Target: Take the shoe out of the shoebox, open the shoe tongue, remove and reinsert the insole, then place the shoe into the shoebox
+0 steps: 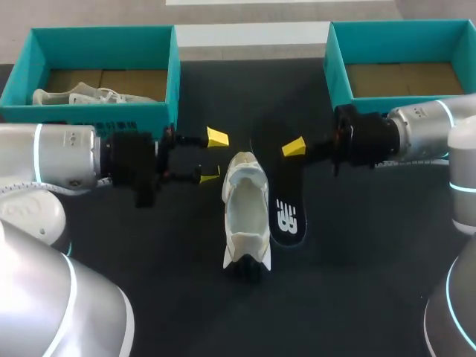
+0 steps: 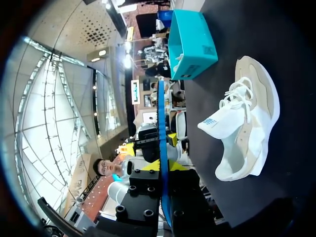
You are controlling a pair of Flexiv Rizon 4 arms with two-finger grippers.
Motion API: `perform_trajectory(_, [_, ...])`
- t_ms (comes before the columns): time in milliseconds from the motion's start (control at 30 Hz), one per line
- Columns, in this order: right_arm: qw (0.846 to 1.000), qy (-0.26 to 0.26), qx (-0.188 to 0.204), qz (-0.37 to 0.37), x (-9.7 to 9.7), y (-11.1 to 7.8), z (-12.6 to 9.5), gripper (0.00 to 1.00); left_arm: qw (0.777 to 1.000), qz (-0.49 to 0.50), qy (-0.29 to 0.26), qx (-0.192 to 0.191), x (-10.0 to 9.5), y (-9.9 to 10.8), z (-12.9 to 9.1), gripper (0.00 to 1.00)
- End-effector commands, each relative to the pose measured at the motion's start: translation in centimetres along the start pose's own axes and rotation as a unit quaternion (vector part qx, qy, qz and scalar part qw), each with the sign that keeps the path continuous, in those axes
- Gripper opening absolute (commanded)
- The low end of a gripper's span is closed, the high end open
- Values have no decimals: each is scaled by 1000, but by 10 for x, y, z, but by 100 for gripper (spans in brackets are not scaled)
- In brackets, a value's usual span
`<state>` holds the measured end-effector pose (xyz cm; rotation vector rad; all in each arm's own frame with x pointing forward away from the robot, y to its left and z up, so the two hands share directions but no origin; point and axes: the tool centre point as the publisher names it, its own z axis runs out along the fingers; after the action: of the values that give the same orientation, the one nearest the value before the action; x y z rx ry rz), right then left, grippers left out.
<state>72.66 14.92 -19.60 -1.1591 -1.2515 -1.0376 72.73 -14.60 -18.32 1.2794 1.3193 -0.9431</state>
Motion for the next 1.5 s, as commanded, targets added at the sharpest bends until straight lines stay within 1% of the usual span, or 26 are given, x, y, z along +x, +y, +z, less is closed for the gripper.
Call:
perform_trajectory(33, [1000,5,-2,0,-2,-1,7,0,999,0,-33,-8,8,2,13,100])
perform_trajectory(367, [1000,14,-3,-2,-1,-5,21,0,999,-17,-37,-5,8,7,30,100])
perform_trajectory(400, [1000,15,-3,-3,-1,-6,22,0,999,-17,-38,-5,8,7,31,96])
perform_trajectory(433, [1000,15,-4,-3,0,-7,23,0,999,-19,-40,-6,8,8,33,84])
perform_trajectory(467, [1000,15,-4,-4,0,-7,24,0,999,-21,-42,-6,8,9,35,82])
perform_trajectory(500, [1000,15,-4,-4,0,-7,25,0,999,-23,-43,-5,8,9,36,75])
perform_trajectory(533, [1000,15,-4,-4,-1,-8,26,0,999,-23,-43,-6,8,10,38,70])
perform_trajectory(567, [1000,16,-5,-5,-1,-8,27,0,999,-27,-45,-5,9,10,40,68])
perform_trajectory(600, [1000,16,-5,-5,-1,-8,27,0,999,-28,-45,-5,10,10,42,50])
perform_trajectory(733, [1000,18,-8,-7,-2,-8,29,0,998,-37,-49,-3,11,9,46,42])
perform_trajectory(933, [1000,19,-7,-7,-3,-7,30,0,997,-46,-56,-4,12,9,51,36])
perform_trajectory(1000, [1000,19,-7,-7,-3,-6,30,0,997,-48,-56,-3,12,8,53,33])
perform_trajectory(1167, [1000,18,-5,-8,-3,-4,30,0,997,-52,-61,-1,11,5,61,31])
perform_trajectory(1300, [1000,18,-7,-10,-4,-3,30,0,997,-53,-64,0,9,3,64,23])
perform_trajectory(1500, [1000,19,-10,-10,-4,-3,29,0,996,-58,-66,0,11,2,67,21])
